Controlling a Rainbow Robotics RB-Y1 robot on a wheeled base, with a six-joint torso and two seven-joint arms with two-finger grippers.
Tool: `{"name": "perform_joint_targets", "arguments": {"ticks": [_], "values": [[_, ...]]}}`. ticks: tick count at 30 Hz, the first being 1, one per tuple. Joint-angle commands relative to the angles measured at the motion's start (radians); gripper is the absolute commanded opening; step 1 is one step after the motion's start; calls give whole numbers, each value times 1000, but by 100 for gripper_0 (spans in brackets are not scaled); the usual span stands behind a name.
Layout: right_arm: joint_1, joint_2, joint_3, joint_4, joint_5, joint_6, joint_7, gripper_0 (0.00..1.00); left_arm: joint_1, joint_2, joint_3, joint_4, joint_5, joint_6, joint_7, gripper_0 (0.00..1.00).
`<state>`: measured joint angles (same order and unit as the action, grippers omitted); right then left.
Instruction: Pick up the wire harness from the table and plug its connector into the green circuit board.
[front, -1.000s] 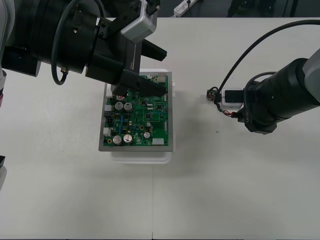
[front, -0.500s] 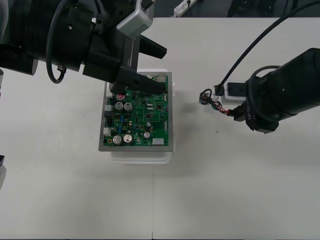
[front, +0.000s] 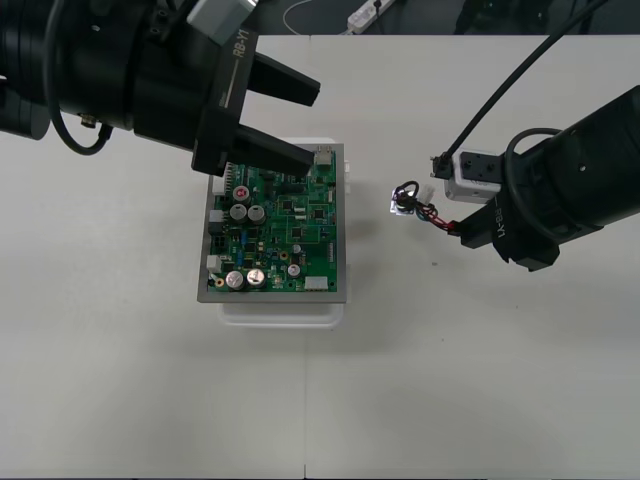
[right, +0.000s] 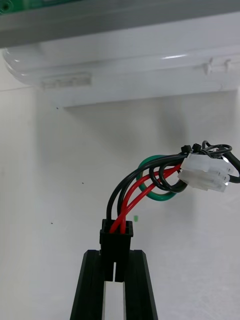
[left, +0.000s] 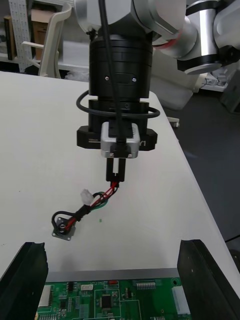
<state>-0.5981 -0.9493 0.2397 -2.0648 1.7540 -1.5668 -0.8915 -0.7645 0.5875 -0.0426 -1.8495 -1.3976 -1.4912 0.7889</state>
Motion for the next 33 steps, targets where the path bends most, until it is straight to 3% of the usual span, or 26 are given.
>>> {"name": "perform_joint_targets", "arguments": {"ticks": [1, 15, 33], "values": [[-26, -40, -34, -31, -70, -4, -41, 0, -18, 32, 69, 1, 37, -63, -40, 76], [-26, -48, -69, 8, -347, -4, -84, 0, -18, 32, 141, 70, 187, -80, -63, 76], [-17, -60, -73, 8, -525, -4, -156, 0, 4, 26, 191, 82, 315, -80, -100, 76]]}}
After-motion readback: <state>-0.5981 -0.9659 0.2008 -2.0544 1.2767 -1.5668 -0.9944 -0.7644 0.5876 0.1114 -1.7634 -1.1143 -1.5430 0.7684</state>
